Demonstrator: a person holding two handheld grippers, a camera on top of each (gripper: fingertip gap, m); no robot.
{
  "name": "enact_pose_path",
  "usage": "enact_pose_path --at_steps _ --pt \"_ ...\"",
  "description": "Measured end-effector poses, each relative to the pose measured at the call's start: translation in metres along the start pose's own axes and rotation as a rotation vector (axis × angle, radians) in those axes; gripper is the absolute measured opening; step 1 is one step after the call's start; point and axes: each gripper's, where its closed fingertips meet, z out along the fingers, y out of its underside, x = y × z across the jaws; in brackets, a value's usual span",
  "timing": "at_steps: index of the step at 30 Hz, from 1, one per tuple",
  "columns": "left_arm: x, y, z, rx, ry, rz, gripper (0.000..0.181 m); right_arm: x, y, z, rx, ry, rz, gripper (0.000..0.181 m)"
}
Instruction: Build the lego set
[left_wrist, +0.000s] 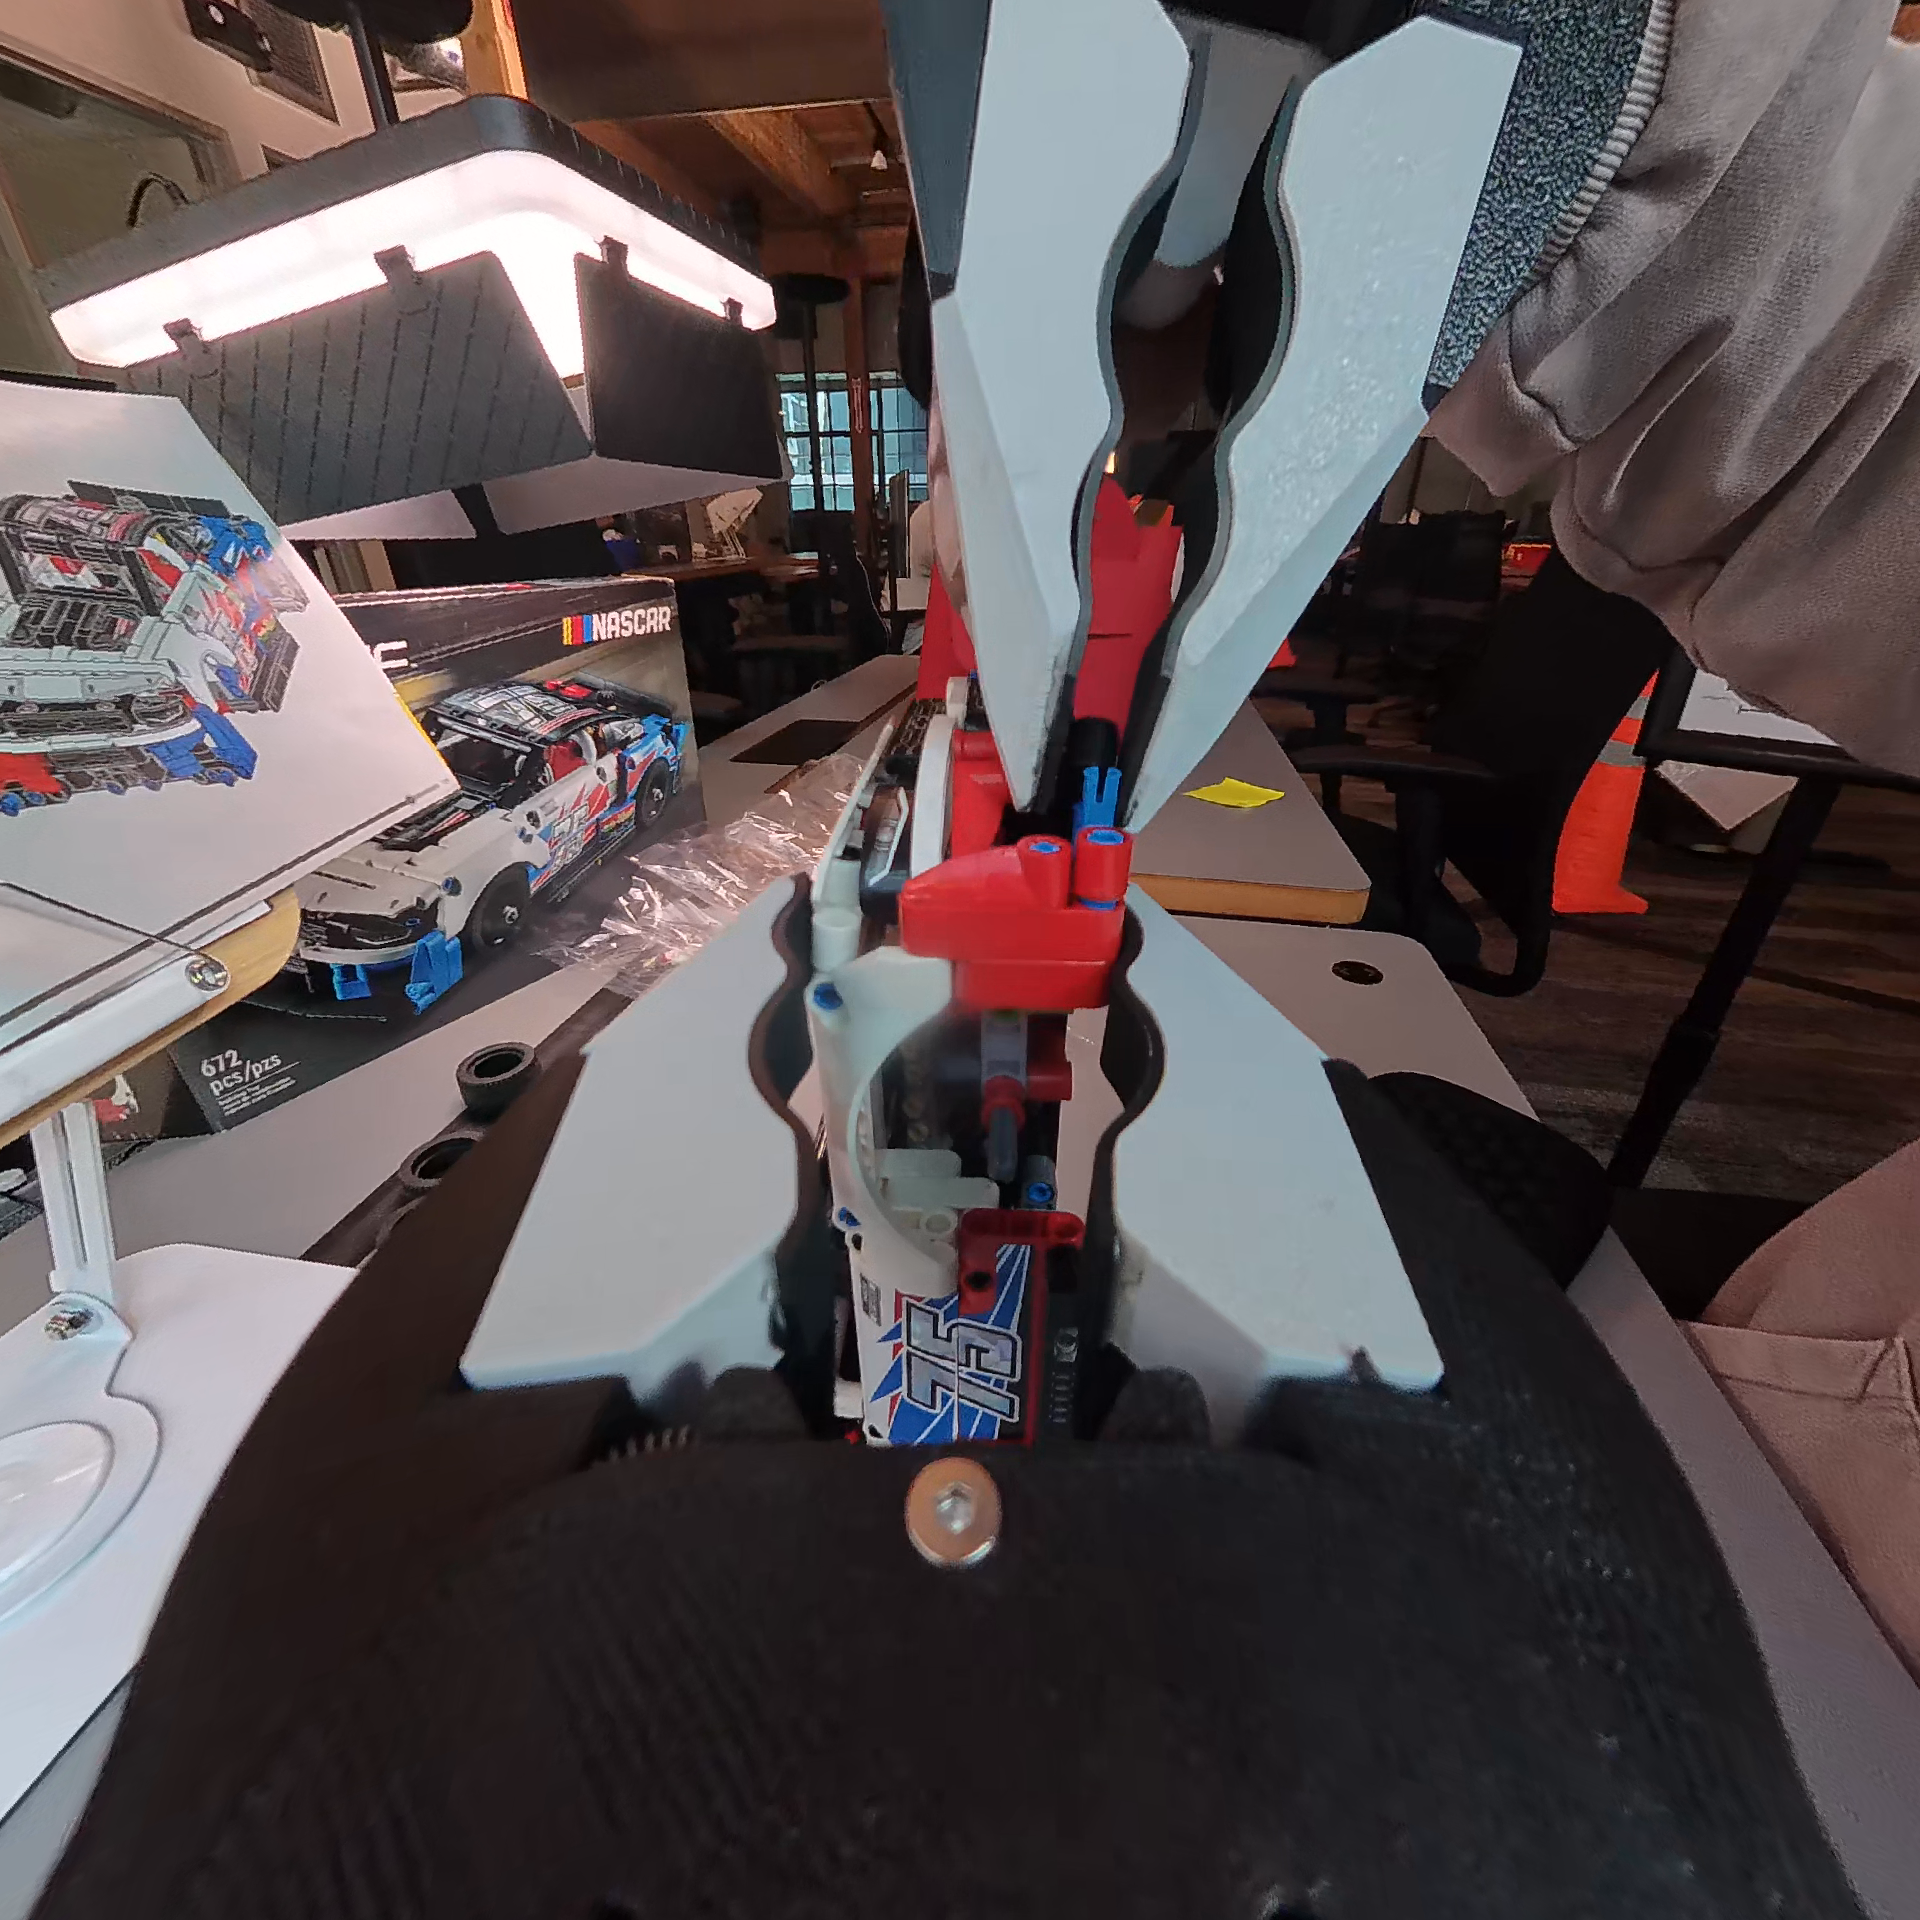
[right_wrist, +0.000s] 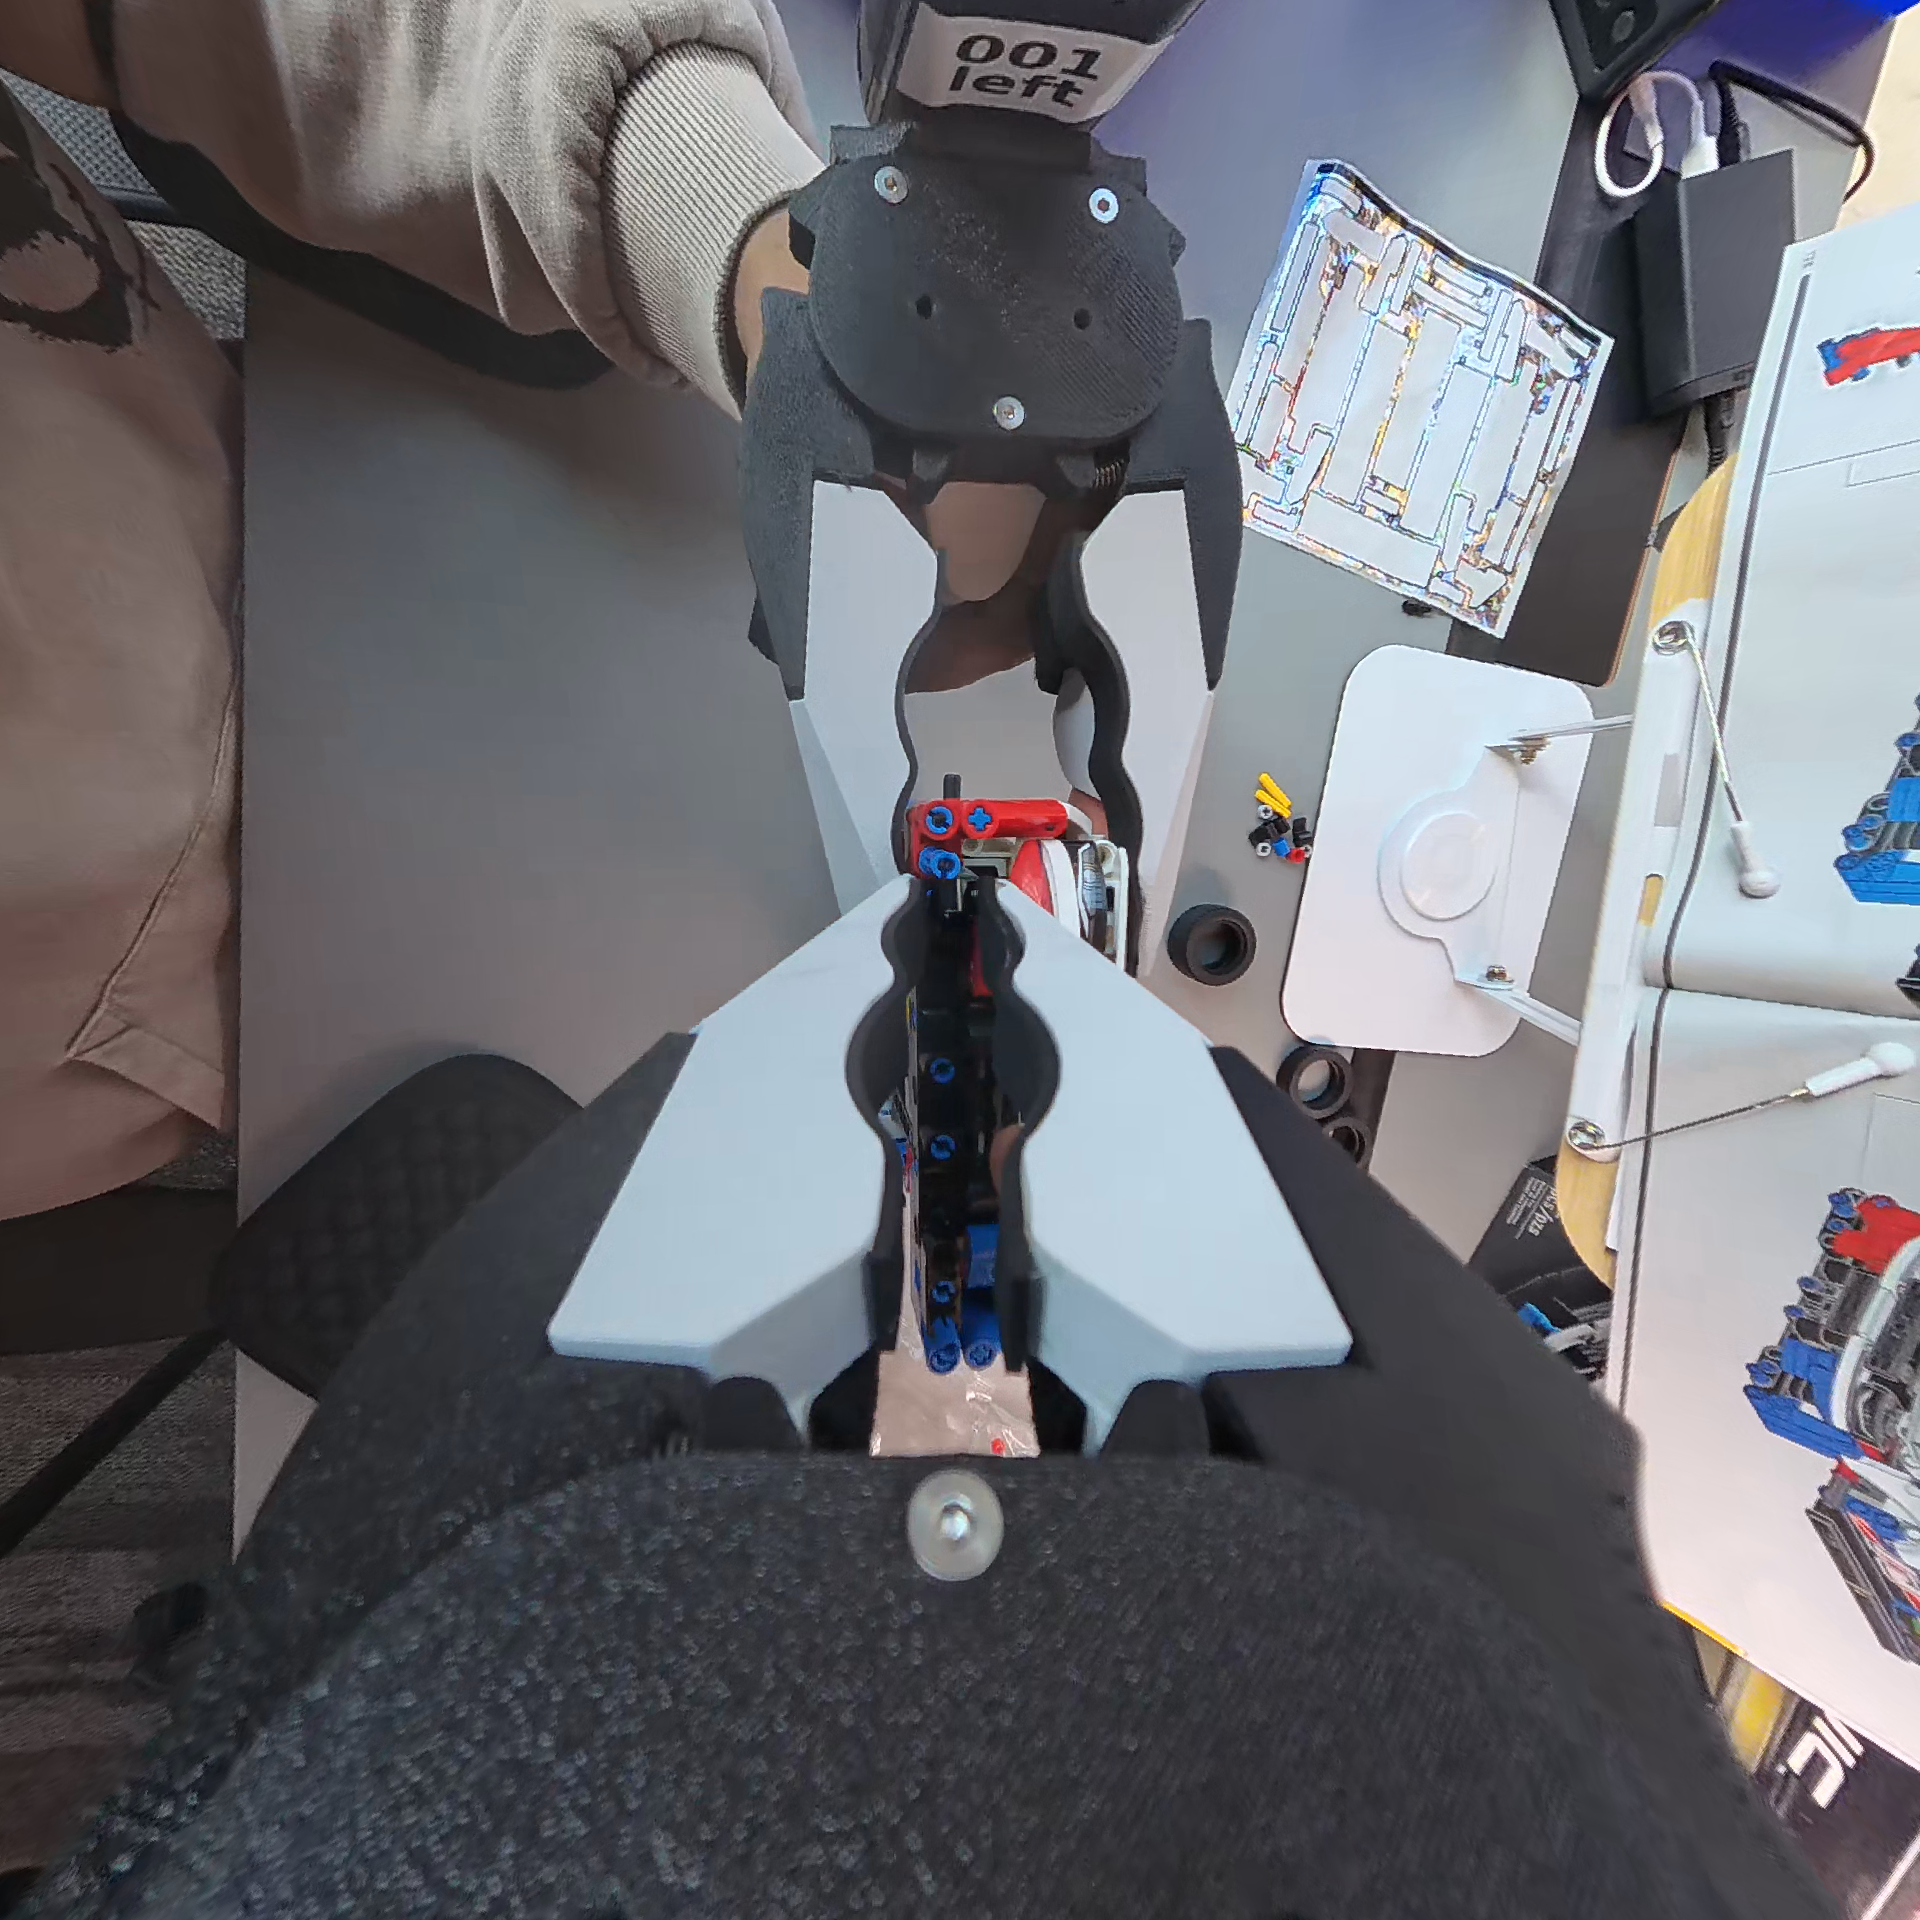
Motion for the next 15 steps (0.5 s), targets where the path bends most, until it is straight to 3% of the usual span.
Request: enact_pose_path --at_steps 15 --pt "-0.0014 0.0000 0.0003 0.006 -0.004 -0.011 0.054 0.0022 0.0033 -0.0085 0.063 0.066 -0.010 0.012"
